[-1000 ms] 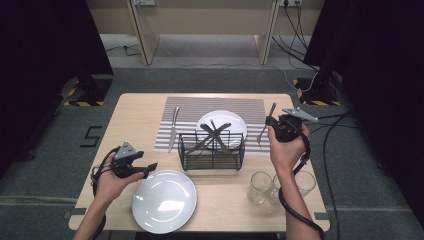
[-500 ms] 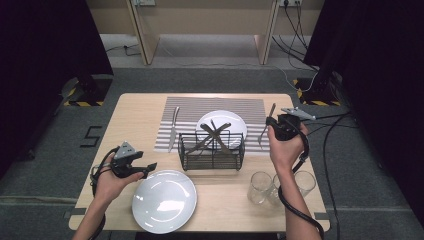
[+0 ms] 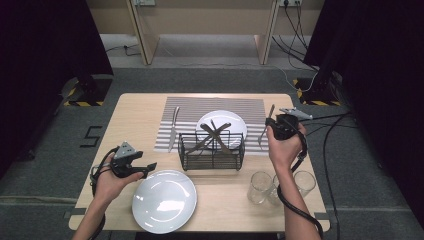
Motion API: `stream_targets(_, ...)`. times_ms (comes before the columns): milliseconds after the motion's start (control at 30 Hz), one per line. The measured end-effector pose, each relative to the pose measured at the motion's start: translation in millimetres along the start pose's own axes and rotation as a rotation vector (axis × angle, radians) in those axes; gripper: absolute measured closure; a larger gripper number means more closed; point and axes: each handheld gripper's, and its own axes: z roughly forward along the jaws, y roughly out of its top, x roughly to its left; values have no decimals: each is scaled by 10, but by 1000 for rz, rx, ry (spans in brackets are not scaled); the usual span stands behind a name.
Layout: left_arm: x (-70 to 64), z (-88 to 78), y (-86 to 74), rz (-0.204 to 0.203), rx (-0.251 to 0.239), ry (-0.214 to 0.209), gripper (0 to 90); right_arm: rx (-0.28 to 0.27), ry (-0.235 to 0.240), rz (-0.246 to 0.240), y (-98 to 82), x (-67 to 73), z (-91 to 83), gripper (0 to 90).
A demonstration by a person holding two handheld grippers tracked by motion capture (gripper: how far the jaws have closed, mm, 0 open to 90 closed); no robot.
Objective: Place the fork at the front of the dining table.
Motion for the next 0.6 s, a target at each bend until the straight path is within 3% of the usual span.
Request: stream_targets(600,7,-4,-5,0,4,-2,266,49,-15,15,-79,-43,161,874)
